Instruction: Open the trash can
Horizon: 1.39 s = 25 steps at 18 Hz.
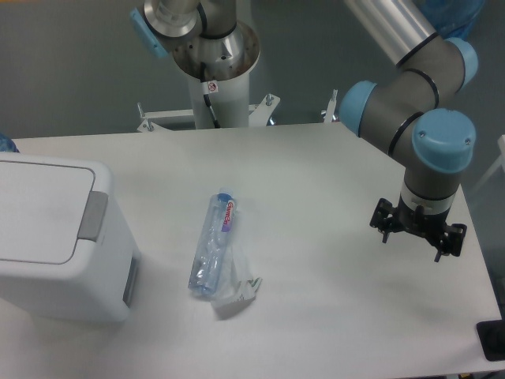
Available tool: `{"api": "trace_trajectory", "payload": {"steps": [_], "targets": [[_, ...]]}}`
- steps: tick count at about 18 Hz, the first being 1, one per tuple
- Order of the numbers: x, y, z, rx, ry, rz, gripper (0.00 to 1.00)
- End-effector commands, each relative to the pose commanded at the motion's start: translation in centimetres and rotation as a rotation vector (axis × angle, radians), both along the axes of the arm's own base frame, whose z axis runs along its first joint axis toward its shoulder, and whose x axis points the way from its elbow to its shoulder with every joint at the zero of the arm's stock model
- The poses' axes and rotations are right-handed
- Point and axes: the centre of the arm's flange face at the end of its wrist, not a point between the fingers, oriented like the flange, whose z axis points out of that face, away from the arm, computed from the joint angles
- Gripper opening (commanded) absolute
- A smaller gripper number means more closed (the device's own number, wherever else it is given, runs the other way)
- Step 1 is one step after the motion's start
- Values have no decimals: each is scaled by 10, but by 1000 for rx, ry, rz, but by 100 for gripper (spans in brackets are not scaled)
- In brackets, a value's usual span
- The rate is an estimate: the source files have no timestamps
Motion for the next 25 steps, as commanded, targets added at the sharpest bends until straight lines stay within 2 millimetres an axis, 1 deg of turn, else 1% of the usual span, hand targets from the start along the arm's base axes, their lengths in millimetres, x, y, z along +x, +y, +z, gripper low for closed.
{"api": "trace_trajectory", "payload": {"steps": [1, 2, 4, 5, 8, 10, 11, 13, 14, 18, 20, 21, 22, 23, 24, 25], "targets": [[7, 8, 0, 9, -12, 13, 100], [16, 16, 5, 24, -22, 40, 100], [31, 27, 20, 66, -37, 116, 100], [42, 35, 27, 76, -49, 131, 100], [78, 50, 51, 105, -106, 181, 100], [100, 62, 73, 170, -138, 221, 100], [117, 70, 87, 196, -145, 237, 100], [151, 90, 106, 242, -165, 254, 100], [161, 93, 119, 272, -172, 262, 100], [179, 106, 151, 411, -281, 352, 100], [186, 112, 172, 469, -315, 360, 100], [190, 114, 178, 488, -332, 361, 100], [200, 114, 192, 513, -342, 355, 100], [209, 114, 199, 521, -347, 355, 100], [219, 115, 201, 514, -347, 351, 100], [232, 115, 209, 520, -344, 336, 100]]}}
